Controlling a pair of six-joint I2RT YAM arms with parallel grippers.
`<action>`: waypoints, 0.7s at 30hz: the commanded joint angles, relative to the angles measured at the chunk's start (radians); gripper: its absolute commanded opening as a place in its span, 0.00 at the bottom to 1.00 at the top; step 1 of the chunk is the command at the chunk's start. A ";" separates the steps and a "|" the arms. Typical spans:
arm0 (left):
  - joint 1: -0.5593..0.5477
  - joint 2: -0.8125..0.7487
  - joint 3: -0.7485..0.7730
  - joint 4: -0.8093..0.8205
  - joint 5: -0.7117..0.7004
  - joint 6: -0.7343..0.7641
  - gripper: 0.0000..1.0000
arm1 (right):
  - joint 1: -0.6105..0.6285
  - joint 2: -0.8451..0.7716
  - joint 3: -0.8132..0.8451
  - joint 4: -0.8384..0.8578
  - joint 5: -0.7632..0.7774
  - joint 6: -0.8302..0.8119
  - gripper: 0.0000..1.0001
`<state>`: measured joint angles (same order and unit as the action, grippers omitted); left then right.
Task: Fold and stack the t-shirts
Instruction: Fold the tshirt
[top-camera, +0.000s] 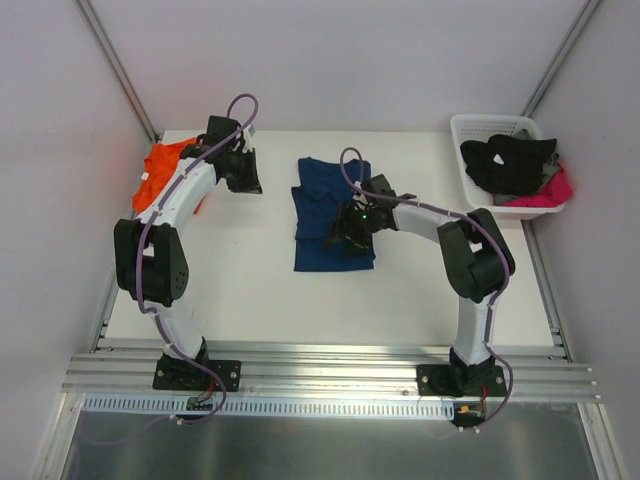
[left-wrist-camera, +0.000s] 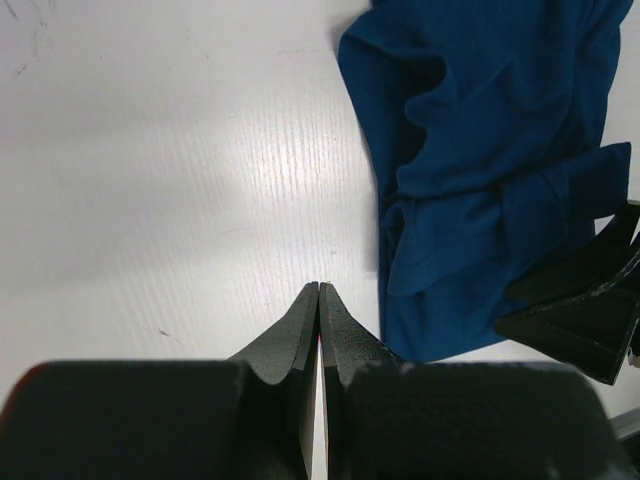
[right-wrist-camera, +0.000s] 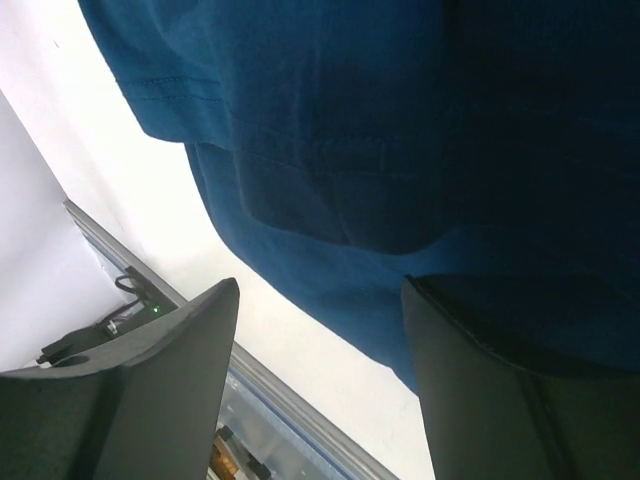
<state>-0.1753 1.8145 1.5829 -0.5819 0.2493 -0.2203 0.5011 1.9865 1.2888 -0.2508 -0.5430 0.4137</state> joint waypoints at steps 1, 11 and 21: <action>0.008 -0.072 0.000 -0.004 0.002 0.006 0.00 | 0.004 -0.081 -0.029 -0.044 0.003 -0.021 0.70; 0.008 -0.112 0.006 -0.004 0.030 0.018 0.00 | 0.007 -0.124 0.058 -0.051 0.025 -0.072 0.72; 0.010 -0.201 -0.084 -0.004 -0.021 0.038 0.00 | 0.007 -0.013 0.133 -0.031 0.032 -0.069 0.72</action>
<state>-0.1749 1.6779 1.5196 -0.5819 0.2512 -0.2123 0.5018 1.9358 1.3773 -0.2905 -0.5243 0.3569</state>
